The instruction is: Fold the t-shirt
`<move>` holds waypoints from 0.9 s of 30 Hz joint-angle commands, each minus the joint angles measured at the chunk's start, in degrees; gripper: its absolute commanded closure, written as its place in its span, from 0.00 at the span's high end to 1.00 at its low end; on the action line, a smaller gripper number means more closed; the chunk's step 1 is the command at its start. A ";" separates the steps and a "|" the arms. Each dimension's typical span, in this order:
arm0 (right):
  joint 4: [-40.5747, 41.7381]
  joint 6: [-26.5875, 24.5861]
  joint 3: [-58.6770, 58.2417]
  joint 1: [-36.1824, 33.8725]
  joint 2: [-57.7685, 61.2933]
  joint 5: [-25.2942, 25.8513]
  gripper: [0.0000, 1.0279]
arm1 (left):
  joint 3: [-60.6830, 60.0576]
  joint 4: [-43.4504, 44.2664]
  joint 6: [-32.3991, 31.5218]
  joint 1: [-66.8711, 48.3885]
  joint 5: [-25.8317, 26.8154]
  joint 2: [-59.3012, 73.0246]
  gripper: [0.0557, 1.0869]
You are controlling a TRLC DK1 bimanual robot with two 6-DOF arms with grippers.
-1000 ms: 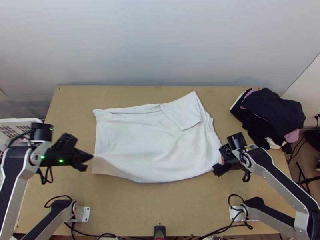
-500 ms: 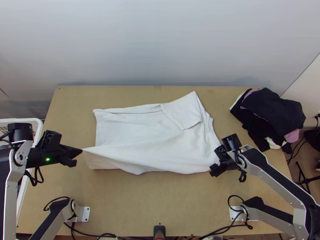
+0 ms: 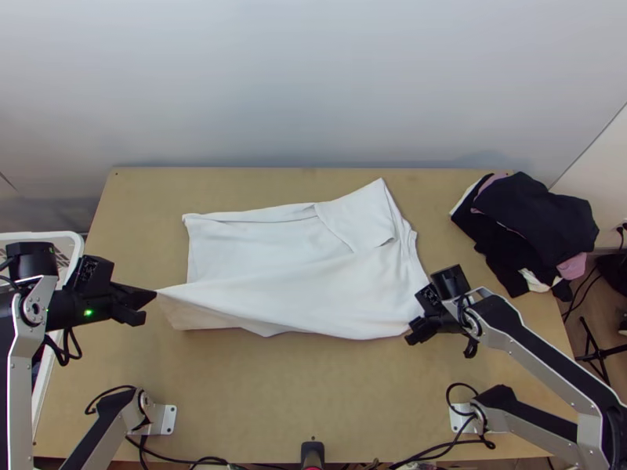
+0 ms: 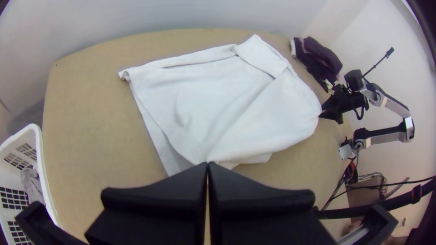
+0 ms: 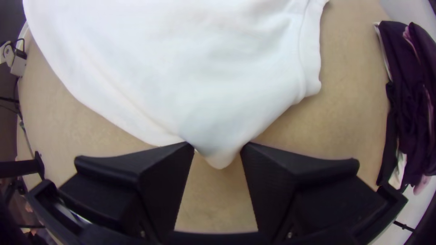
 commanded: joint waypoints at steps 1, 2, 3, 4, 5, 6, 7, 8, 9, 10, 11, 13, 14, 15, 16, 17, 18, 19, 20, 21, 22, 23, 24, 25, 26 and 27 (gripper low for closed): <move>3.41 1.61 -0.69 1.66 1.44 -0.05 0.43 | -0.33 -0.32 0.08 0.39 -0.02 -0.59 0.04; 3.41 1.79 -0.60 2.01 1.35 -0.05 0.42 | -0.33 -0.41 0.08 0.48 -0.02 -0.59 0.04; 3.41 1.88 -0.42 2.19 1.18 -0.05 0.42 | -0.33 -0.49 0.08 0.56 -0.02 -0.59 0.04; 3.41 1.88 -0.33 2.28 0.91 -0.05 0.39 | -0.33 -0.49 0.17 0.83 -0.02 -0.67 0.04; 3.41 1.88 -0.25 2.37 0.30 -0.05 0.31 | -0.33 -0.49 0.17 0.92 -0.10 -0.67 0.04; 3.41 1.88 -0.07 2.45 -0.41 -0.05 0.24 | -0.33 -0.49 0.34 1.18 -0.02 -0.67 0.04; 3.41 1.70 0.02 2.45 -1.28 0.04 0.19 | -0.33 -0.49 0.52 1.27 -0.02 -0.67 0.04; 3.24 1.44 0.19 2.45 -2.34 -0.05 0.12 | -0.33 -0.49 0.61 1.35 -0.02 -0.59 0.04; 2.80 1.17 0.37 2.45 -3.39 -0.05 0.05 | -0.42 -0.49 0.78 1.53 -0.02 -0.59 0.04; 2.10 1.00 0.72 2.45 -4.36 0.04 0.03 | -0.42 -0.49 0.96 1.71 -0.02 -0.59 0.04; 0.60 0.91 1.25 2.45 -5.15 0.04 0.03 | -0.51 -0.49 1.05 1.71 -0.02 -0.50 0.04; -3.00 0.91 3.01 2.37 -6.21 -0.05 0.03 | -0.42 -0.32 1.05 2.06 0.16 -0.50 0.04; -4.50 1.09 4.06 2.19 -7.17 -0.05 0.03 | -0.33 -0.14 1.05 2.41 0.34 -0.59 0.04; -5.90 1.17 5.47 2.01 -8.23 -0.23 0.03 | -0.16 -0.14 1.05 3.02 0.86 -0.59 0.04; -7.48 1.35 7.23 1.49 -9.28 -0.93 0.03 | 0.11 -0.05 1.05 4.08 1.57 -0.59 0.04; -9.68 1.35 9.60 0.43 -9.99 -2.25 0.03 | 0.54 -0.05 1.05 5.22 2.18 -0.59 0.04; -11.79 1.44 12.23 -0.45 -10.43 -3.83 0.03 | 0.98 -0.05 1.13 6.28 3.06 -0.67 0.04; -13.29 1.70 14.87 -1.15 -10.95 -5.24 0.03 | 1.60 -0.05 1.13 7.33 3.68 -0.85 0.04; -14.52 1.79 17.51 -1.59 -11.48 -6.47 0.03 | 2.21 -0.14 1.13 8.12 4.47 -1.02 0.04; -15.31 1.79 20.32 -1.68 -11.74 -7.17 0.03 | 3.01 -0.14 1.13 8.91 4.99 -1.11 0.04; -16.10 1.79 23.22 -1.59 -11.83 -7.26 0.03 | 3.88 -0.14 1.13 9.09 5.61 -1.11 0.04; -17.06 1.79 26.56 -1.59 -11.74 -7.17 0.03 | 5.20 -0.23 1.05 9.35 6.31 -1.20 0.04; -17.86 1.79 29.90 -1.59 -11.30 -7.17 0.03 | 6.87 -0.23 0.96 9.62 6.93 -1.20 0.04; -18.73 1.79 33.15 -1.77 -10.69 -7.17 0.03 | 8.63 -0.23 0.78 9.79 7.89 -1.11 0.04; -19.35 1.88 35.97 -1.77 -10.16 -7.17 0.03 | 10.30 -0.14 0.43 9.88 8.51 -1.02 0.04; -19.70 2.05 38.34 -1.77 -9.90 -7.17 0.03 | 11.88 -0.05 -0.01 9.97 9.21 -0.76 0.04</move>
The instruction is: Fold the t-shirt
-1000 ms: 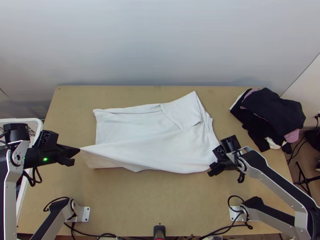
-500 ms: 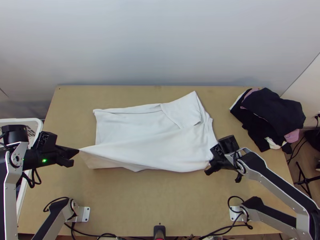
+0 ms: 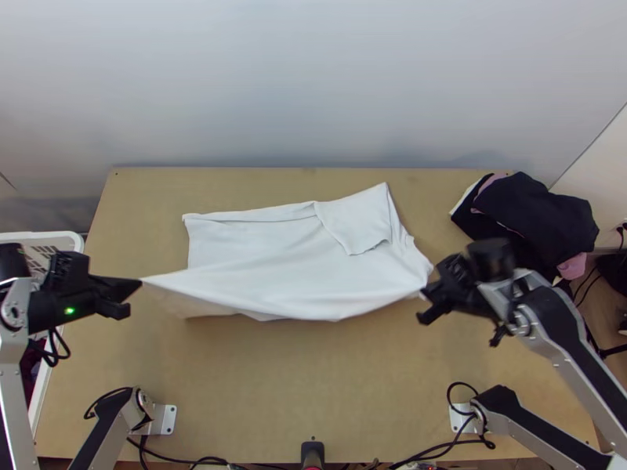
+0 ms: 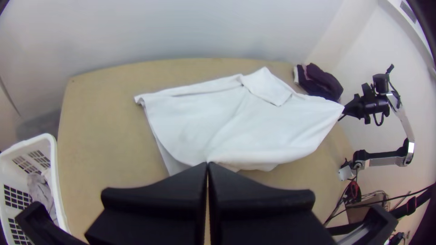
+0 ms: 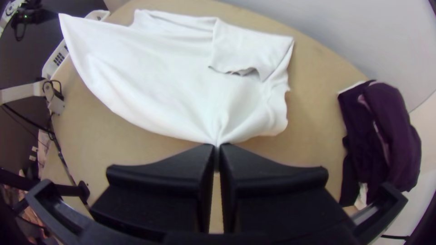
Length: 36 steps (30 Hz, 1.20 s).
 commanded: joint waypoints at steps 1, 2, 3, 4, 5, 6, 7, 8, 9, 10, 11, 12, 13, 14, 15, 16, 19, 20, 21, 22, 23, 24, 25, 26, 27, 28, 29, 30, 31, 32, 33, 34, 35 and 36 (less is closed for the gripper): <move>-5.36 0.68 18.46 -0.94 0.18 -1.55 0.03 | 8.63 0.23 -1.30 2.38 4.36 0.46 0.04; -5.36 1.64 20.04 -0.94 0.18 -1.55 0.03 | 9.78 0.49 -1.74 2.47 4.71 0.55 0.04; -5.36 2.79 21.36 -1.02 0.27 -1.64 0.03 | 10.83 1.11 -2.44 2.56 5.33 0.55 0.04; -5.36 3.66 22.59 -1.46 0.35 -1.64 0.03 | 11.71 1.99 -3.76 3.00 6.21 0.38 0.04; -5.28 4.63 23.82 -2.25 0.35 -1.64 0.03 | 12.76 2.87 -4.90 3.61 7.00 0.20 0.04; -5.01 5.60 24.52 -3.22 0.09 -1.64 0.03 | 13.64 3.92 -5.87 4.58 7.35 -0.06 0.04; -4.66 6.57 25.23 -4.10 -0.09 -1.64 0.03 | 14.35 5.33 -6.92 5.72 7.53 -0.24 0.04; -4.48 6.74 25.84 -4.89 -0.17 -1.64 0.03 | 14.87 6.91 -8.07 7.22 7.53 -0.50 0.04; -4.40 6.74 26.28 -5.51 -0.35 -1.64 0.03 | 15.22 8.32 -9.03 8.62 7.62 -0.77 0.04; -4.31 7.00 27.16 -5.77 -0.44 -1.55 0.03 | 15.66 9.37 -9.91 9.77 7.62 -1.03 0.04; -4.31 7.62 28.30 -6.03 -0.52 -1.55 0.03 | 16.28 9.99 -10.44 10.56 7.62 -1.29 0.04; -4.40 8.24 29.62 -6.21 -0.52 -1.55 0.03 | 16.72 10.34 -10.70 11.09 7.62 -1.47 0.04; -4.40 8.76 31.03 -6.21 -0.52 -1.55 0.03 | 17.16 10.60 -10.70 11.35 7.53 -1.91 0.04; -4.75 9.11 32.34 -6.30 -0.35 -1.55 0.03 | 17.25 11.30 -10.97 11.52 7.62 -2.44 0.04; -5.28 9.29 33.40 -6.21 -0.17 -1.64 0.03 | 17.25 11.57 -10.97 11.61 7.53 -2.88 0.04; -5.71 9.55 34.10 -6.03 -0.17 -1.73 0.03 | 17.25 11.66 -10.97 11.61 7.62 -3.23 0.04; -6.51 9.55 34.37 -5.86 -1.40 -1.90 0.03 | 17.95 11.74 -10.70 11.61 7.88 -4.19 0.04; -6.59 9.55 34.45 -5.86 -1.93 -1.90 0.03 | 18.39 11.83 -10.62 11.61 8.32 -4.81 0.04; -7.03 9.55 35.16 -5.86 -2.55 -1.82 0.03 | 18.74 12.10 -10.62 11.61 8.93 -5.34 0.04; -7.82 9.55 36.39 -5.77 -2.99 -1.90 0.03 | 18.92 12.89 -10.79 11.61 9.29 -5.95 0.04; -8.26 9.55 37.88 -5.51 -3.43 -1.90 0.03 | 19.00 13.41 -10.79 11.61 9.55 -6.65 0.04; -8.62 9.55 39.55 -5.33 -3.78 -1.82 0.03 | 19.18 14.47 -11.32 11.70 9.81 -7.18 0.04; -9.32 9.55 41.57 -5.24 -3.78 -1.90 0.03 | 19.62 15.61 -12.20 11.61 10.25 -7.62 0.04; -10.11 9.55 44.03 -5.33 -3.78 -1.82 0.03 | 20.59 16.40 -12.81 11.61 10.43 -7.89 0.04; -10.55 9.64 46.41 -5.59 -3.69 -1.82 0.03 | 21.46 17.63 -14.13 11.61 10.69 -8.06 0.04; -10.81 9.99 48.69 -6.21 -3.69 -1.90 0.03 | 21.90 19.92 -16.15 11.61 10.78 -8.41 0.04; -11.16 10.34 50.45 -7.00 -3.69 -1.90 0.03 | 22.08 22.12 -17.56 11.61 10.78 -8.94 0.04; -11.34 10.78 51.59 -7.44 -3.95 -1.90 0.03 | 22.26 23.87 -18.17 11.61 10.78 -9.56 0.04; -11.43 10.78 52.30 -7.97 -4.48 -1.99 0.03 | 22.26 25.46 -18.79 11.61 10.78 -10.26 0.04; -11.43 10.87 52.56 -8.49 -5.18 -2.26 0.03 | 22.34 26.42 -19.05 11.61 10.69 -10.79 0.04; -11.43 11.22 52.65 -8.93 -5.97 -2.96 0.03 | 22.34 26.86 -19.58 11.61 10.78 -11.31 0.04; -11.52 11.84 52.56 -9.90 -6.85 -4.01 0.03 | 22.26 26.86 -20.02 11.61 10.78 -11.75 0.04; -11.43 13.07 52.30 -11.31 -7.64 -5.77 0.03 | 21.55 26.86 -20.28 11.52 10.95 -12.46 0.04; -11.43 14.39 51.77 -12.54 -8.35 -8.06 0.03 | 20.59 27.04 -20.28 11.52 11.48 -13.60 0.04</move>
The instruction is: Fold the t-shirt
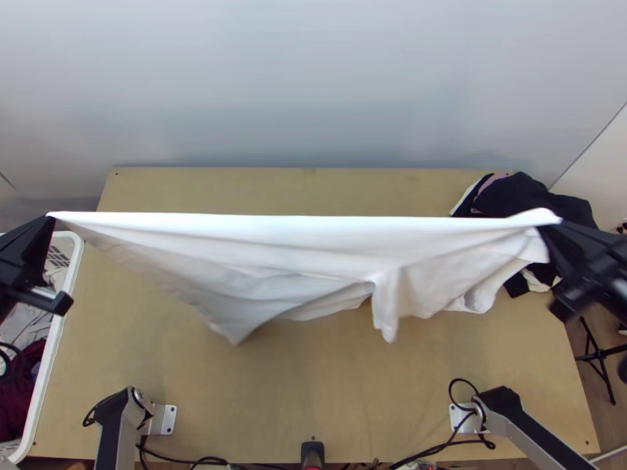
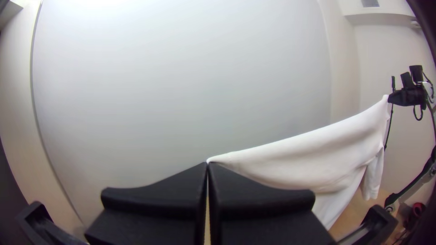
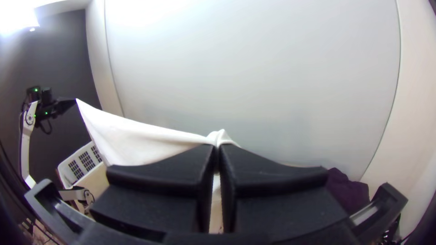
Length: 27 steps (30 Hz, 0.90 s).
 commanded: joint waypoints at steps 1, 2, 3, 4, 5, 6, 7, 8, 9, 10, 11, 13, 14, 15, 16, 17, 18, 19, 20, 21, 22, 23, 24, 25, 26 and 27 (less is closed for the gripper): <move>-0.85 4.16 2.70 -5.59 -4.31 -6.89 0.03 | -1.60 4.50 -2.91 0.03 1.15 -5.06 0.04; -0.85 4.69 1.99 -6.29 -5.27 -7.32 0.03 | -2.39 5.03 -3.00 -0.06 1.23 -6.11 0.04; -0.85 4.69 1.20 -6.82 -6.24 -7.68 0.03 | -2.75 5.12 -2.91 -0.24 1.23 -6.99 0.04; -0.85 4.78 0.32 -7.35 -7.21 -7.76 0.03 | -3.19 5.12 -2.91 -0.50 1.23 -7.87 0.04; -0.94 5.22 -0.91 -7.96 -8.18 -8.29 0.03 | -3.89 5.12 -2.73 -0.94 1.23 -8.66 0.04; -1.02 5.30 -2.40 -8.58 -9.05 -8.73 0.03 | -4.94 5.12 -2.73 -1.47 1.23 -9.45 0.04; -1.02 5.57 -3.81 -8.84 -9.76 -8.73 0.03 | -6.09 5.12 -2.73 -2.08 1.23 -10.16 0.04; -1.11 5.66 -5.21 -9.11 -10.37 -8.82 0.03 | -7.14 5.03 -2.73 -2.61 1.23 -10.77 0.04; -1.29 5.66 -6.36 -9.28 -10.81 -8.82 0.03 | -8.11 4.59 -2.73 -2.87 1.23 -11.21 0.04; -1.38 5.66 -7.23 -9.37 -11.08 -8.82 0.03 | -9.34 4.50 -2.73 -3.14 1.15 -11.74 0.04; -1.46 5.57 -8.03 -9.37 -11.25 -8.82 0.03 | -10.48 4.24 -2.56 -3.22 1.15 -12.18 0.04; -1.64 5.39 -8.99 -9.11 -11.08 -8.73 0.03 | -12.77 3.98 -1.94 -3.40 1.15 -12.97 0.04; -1.64 5.30 -9.52 -9.02 -10.55 -8.73 0.03 | -14.00 3.98 -1.50 -3.49 1.23 -13.23 0.04; -1.55 4.95 -10.22 -8.93 -10.02 -8.73 0.03 | -15.23 3.98 -1.06 -3.75 1.23 -13.41 0.04; -1.55 4.34 -10.93 -8.76 -9.23 -8.73 0.03 | -16.98 4.50 -0.53 -3.84 1.15 -13.41 0.04; -1.29 3.90 -11.54 -8.58 -8.44 -8.73 0.03 | -18.83 5.65 -0.36 -3.84 1.15 -13.32 0.04; -0.32 3.63 -12.33 -8.32 -7.82 -8.64 0.03 | -20.76 7.41 -0.45 -3.84 1.06 -13.06 0.04; 0.73 3.28 -12.95 -8.32 -7.03 -8.56 0.03 | -22.26 8.81 -0.45 -3.58 0.79 -12.44 0.04; 1.35 2.67 -13.30 -8.32 -5.71 -8.38 0.03 | -23.40 9.87 -0.27 -3.14 0.79 -11.30 0.04; 2.40 2.14 -13.48 -8.32 -4.48 -8.12 0.03 | -24.37 11.10 -0.10 -2.70 0.79 -10.07 0.04; 4.07 1.53 -14.00 -8.40 -3.34 -7.76 0.03 | -25.16 12.24 -0.01 -2.34 0.79 -8.31 0.04; 5.92 1.09 -15.15 -8.40 -2.11 -7.50 0.03 | -25.51 12.68 0.96 -2.34 0.79 -6.46 0.04; 7.94 0.29 -16.82 -8.40 -0.62 -7.41 0.03 | -25.86 13.73 1.49 -2.26 0.79 -4.62 0.04; 9.87 -0.85 -18.75 -8.40 1.05 -7.32 0.03 | -26.30 15.58 1.49 -2.17 0.71 -3.12 0.04; 11.89 -2.25 -20.95 -8.40 2.99 -7.24 0.03 | -26.92 17.95 1.40 -2.17 0.53 -1.28 0.04; 14.88 -3.57 -23.32 -8.49 4.74 -7.15 0.03 | -27.36 20.15 1.31 -1.91 -0.09 0.74 0.04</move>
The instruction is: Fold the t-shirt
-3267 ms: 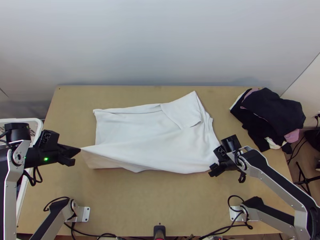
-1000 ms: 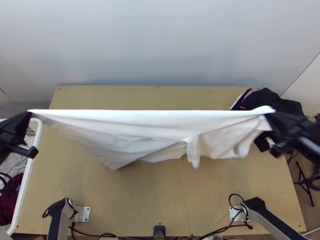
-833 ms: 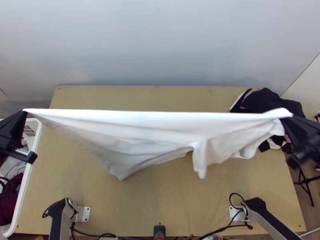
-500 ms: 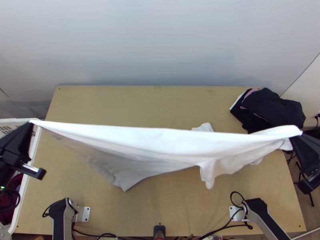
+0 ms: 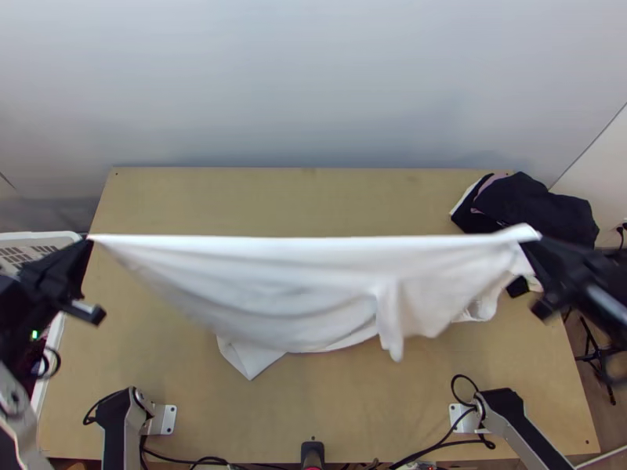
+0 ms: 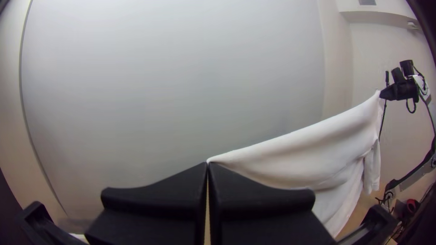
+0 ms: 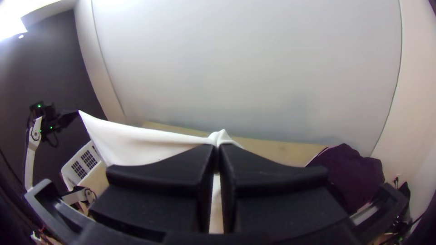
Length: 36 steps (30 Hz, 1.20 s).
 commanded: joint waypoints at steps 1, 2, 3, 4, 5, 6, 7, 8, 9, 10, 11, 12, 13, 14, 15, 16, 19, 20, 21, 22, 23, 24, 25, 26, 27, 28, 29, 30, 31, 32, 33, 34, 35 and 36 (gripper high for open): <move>14.23 -5.85 -11.46 -0.36 10.13 1.31 0.03 | -4.86 10.21 0.63 0.50 -2.08 10.55 0.04; 17.57 -6.64 -13.05 -0.71 13.03 1.84 0.03 | -4.60 11.36 0.28 -0.47 -2.69 13.10 0.04; 19.68 -7.78 -13.40 -0.80 16.72 1.93 0.03 | -4.07 11.88 0.28 -2.32 -4.01 15.73 0.04; 22.14 -8.84 -13.49 -0.80 20.42 1.84 0.03 | -3.99 12.50 0.90 -4.95 -5.86 17.93 0.04; 24.95 -9.28 -13.22 -0.80 24.11 1.84 0.03 | -4.25 13.20 2.57 -8.03 -8.76 19.86 0.04; 26.89 -10.42 -12.34 -0.80 28.15 1.84 0.03 | -4.51 13.99 4.32 -10.93 -11.84 21.62 0.04; 28.20 -11.56 -10.59 -0.80 32.54 1.84 0.03 | -4.78 15.05 5.73 -13.83 -14.74 23.82 0.04; 29.70 -11.91 -9.00 -0.80 36.32 1.84 0.03 | -4.78 16.01 6.43 -15.59 -16.67 25.75 0.04; 31.63 -11.65 -7.33 -1.33 39.93 1.84 0.03 | -4.42 17.16 6.52 -16.38 -17.28 27.86 0.04; 33.21 -11.39 -5.22 -1.86 43.79 1.84 0.03 | -3.46 17.33 6.52 -17.17 -17.64 30.32 0.04; 34.53 -10.77 -2.85 -2.74 47.13 2.10 0.03 | -2.49 17.51 6.52 -17.96 -17.99 32.87 0.04; 35.06 -9.72 0.22 -3.35 50.47 2.28 0.03 | -1.35 17.51 6.52 -18.84 -18.51 35.77 0.04; 35.06 -8.84 4.09 -3.97 54.17 2.37 0.03 | -0.03 17.60 6.61 -19.37 -19.75 39.29 0.04; 34.97 -7.70 7.87 -4.41 57.24 2.37 0.03 | 1.02 18.39 7.05 -19.45 -20.45 42.36 0.04; 34.80 -7.26 11.30 -4.67 60.14 2.54 0.03 | 2.52 19.18 7.14 -19.37 -21.42 45.26 0.04; 34.18 -6.99 15.25 -4.76 63.13 2.89 0.03 | 4.54 19.62 7.14 -18.93 -22.47 48.52 0.04; 30.23 -6.55 24.75 -4.49 70.60 2.89 0.03 | 8.93 19.27 6.70 -17.70 -23.09 54.49 0.04; 29.52 -6.82 26.42 -4.05 72.27 2.89 0.03 | 9.37 19.53 6.78 -17.78 -24.05 55.64 0.04; 29.43 -6.99 27.65 -3.88 73.68 2.98 0.03 | 9.46 19.79 7.22 -18.22 -24.49 56.34 0.04; 29.43 -7.08 28.88 -3.61 75.17 3.16 0.03 | 9.46 19.97 8.19 -18.93 -25.37 57.22 0.04; 29.35 -7.26 29.93 -3.44 76.49 3.25 0.03 | 9.46 20.06 8.54 -19.89 -25.99 57.83 0.04; 29.35 -7.52 30.81 -3.35 77.63 3.33 0.03 | 9.46 20.50 8.72 -20.60 -26.60 58.45 0.04; 29.35 -7.70 31.78 -3.09 78.95 3.60 0.03 | 9.64 20.76 8.63 -21.48 -27.04 59.24 0.04; 28.82 -7.78 32.83 -2.82 80.53 3.77 0.03 | 9.99 20.67 8.45 -22.35 -27.04 60.38 0.05; 28.12 -7.87 33.89 -2.65 82.20 3.86 0.04 | 10.08 20.41 7.93 -23.15 -27.13 61.17 0.10; 26.62 -7.87 35.03 -2.47 83.87 3.86 0.11 | 9.90 20.06 7.66 -24.11 -27.30 62.14 0.25; 24.86 -7.78 36.44 -2.38 85.63 3.86 0.18 | 9.64 19.18 7.66 -25.25 -28.01 63.02 0.47; 23.37 -7.78 37.31 -2.38 86.86 3.86 0.25 | 8.85 18.91 7.66 -26.48 -28.89 63.28 0.61; 22.84 -7.70 37.31 -2.38 87.56 3.86 0.33 | 7.53 19.44 7.66 -27.36 -29.50 63.37 0.74; 22.32 -7.52 37.23 -2.38 88.00 3.86 0.40 | 6.12 20.06 7.66 -28.07 -30.29 63.19 0.90; 21.88 -7.52 37.23 -2.38 88.18 3.86 0.45 | 5.24 20.23 7.66 -28.51 -30.38 62.93 0.96; 21.17 -7.52 37.40 -2.38 88.44 3.86 0.56 | 4.10 20.41 7.58 -28.95 -30.47 62.23 0.96; 20.47 -7.52 37.58 -2.30 88.44 3.86 0.66 | 3.22 20.50 7.40 -29.21 -30.56 61.44 0.96; 19.33 -7.78 37.84 -2.12 88.35 3.86 0.78 | 2.43 20.50 6.96 -29.21 -30.64 60.56 0.96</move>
